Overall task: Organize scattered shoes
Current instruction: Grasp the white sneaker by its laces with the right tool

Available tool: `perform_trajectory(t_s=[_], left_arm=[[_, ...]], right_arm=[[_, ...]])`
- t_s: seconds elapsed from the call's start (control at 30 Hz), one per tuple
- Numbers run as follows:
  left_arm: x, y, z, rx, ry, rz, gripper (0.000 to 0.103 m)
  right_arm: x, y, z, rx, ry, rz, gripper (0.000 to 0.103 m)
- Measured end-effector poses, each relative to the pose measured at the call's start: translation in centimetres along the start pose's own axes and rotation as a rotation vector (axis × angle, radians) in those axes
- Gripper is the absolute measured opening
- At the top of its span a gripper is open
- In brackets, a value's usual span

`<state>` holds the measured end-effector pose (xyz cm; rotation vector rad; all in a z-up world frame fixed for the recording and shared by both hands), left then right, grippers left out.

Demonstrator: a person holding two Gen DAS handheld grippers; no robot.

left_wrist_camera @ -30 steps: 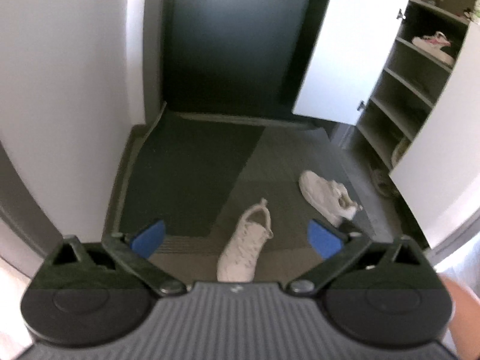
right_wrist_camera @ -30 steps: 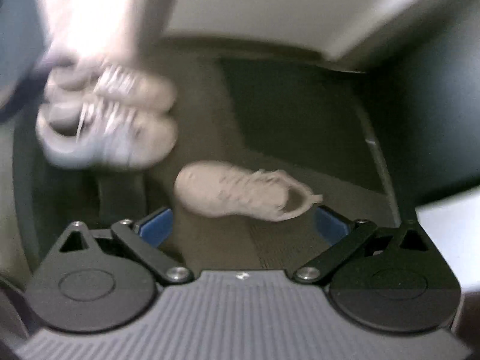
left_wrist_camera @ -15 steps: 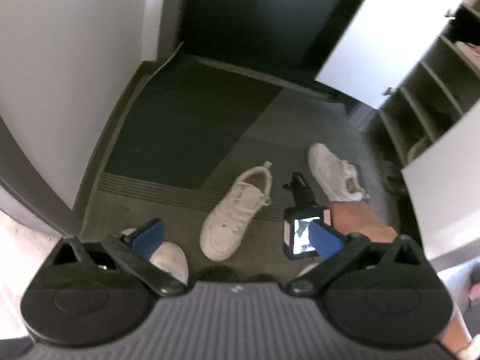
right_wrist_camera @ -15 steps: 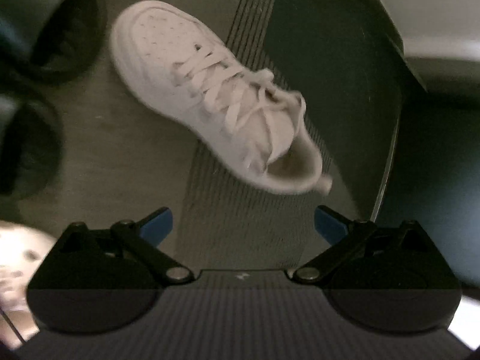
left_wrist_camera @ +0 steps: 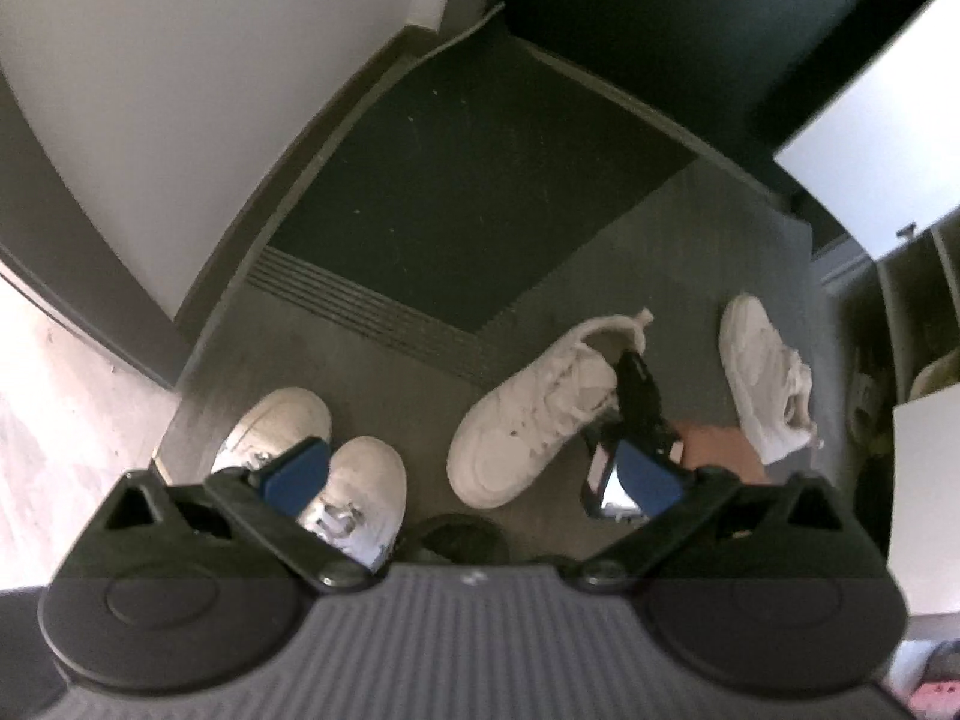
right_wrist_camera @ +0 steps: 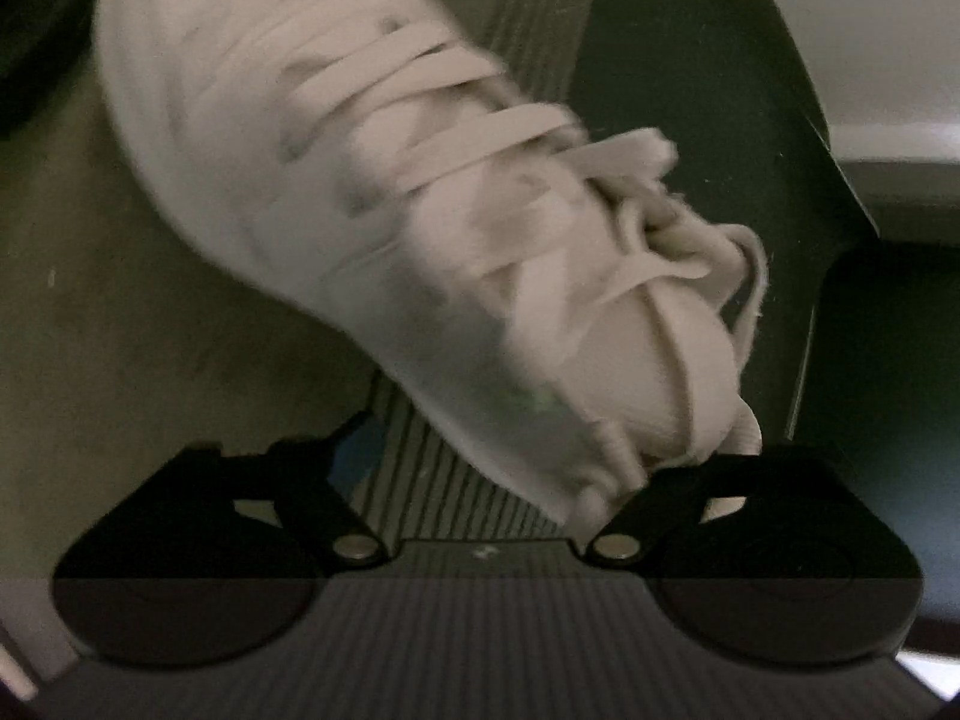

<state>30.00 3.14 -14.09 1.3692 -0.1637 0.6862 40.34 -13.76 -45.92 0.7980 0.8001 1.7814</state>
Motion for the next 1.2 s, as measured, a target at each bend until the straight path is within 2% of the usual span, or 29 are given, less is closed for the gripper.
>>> perform_trajectory(t_s=[0.07,0.17,0.37,0.6,0.7,0.87,0.97,1.03,1.13,1.2], left_arm=[[-0.4,-0.3,0.5,0.01,-0.034,0.003,0.103],[-1.0,-0.4,1.2,0.009,-0.064,-0.007,0.103],[-1.9,-0.2,1.9,0.013,-0.122,0.004,0.103],[-2.8,0.1,2.6,0.018,-0.19,0.018,0.102],[-3.3,0.3,3.0,0.02,-0.219,0.024,0.102],[-4.1,0.5,3.3,0.006,-0.226,-0.004,0.102],[-4.6,0.9,3.9,-0.016,-0.245,-0.006,0.102],[-4.7,1.1,4.2,-0.026,-0.257,-0.001,0.102],[-4.9,1.1,4.3,-0.034,-0.265,0.002,0.102],[-5.1,0.9,4.0,-0.034,-0.259,-0.011,0.102]], right_arm=[[0.2,0.1,0.7,0.046,-0.042,-0.004,0.053],[0.4,0.5,1.4,0.117,-0.092,-0.008,0.046],[0.0,1.1,1.5,0.196,-0.151,-0.043,0.033],[-0.7,2.1,1.3,0.253,-0.192,-0.068,0.026],[-2.0,2.9,1.2,0.272,-0.223,-0.094,0.025],[-4.9,4.1,2.6,0.214,-0.306,-0.173,0.025],[-8.0,4.2,4.0,0.14,-0.447,-0.276,0.025],[-9.9,4.5,4.8,0.112,-0.603,-0.323,0.025],[-11.3,5.3,5.7,0.151,-0.936,-0.287,0.023],[-11.1,5.4,5.8,0.199,-1.09,-0.252,0.023]])
Point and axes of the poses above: each gripper's, at about its wrist camera, not at the fingertips, and y roughly against the way its jaws point, z to its right, x to its top, the point moved 7 cm from there along -y, roughly the way its jaws point, and after that the axes turned 12 degrees about z, right-handed, at the moved point
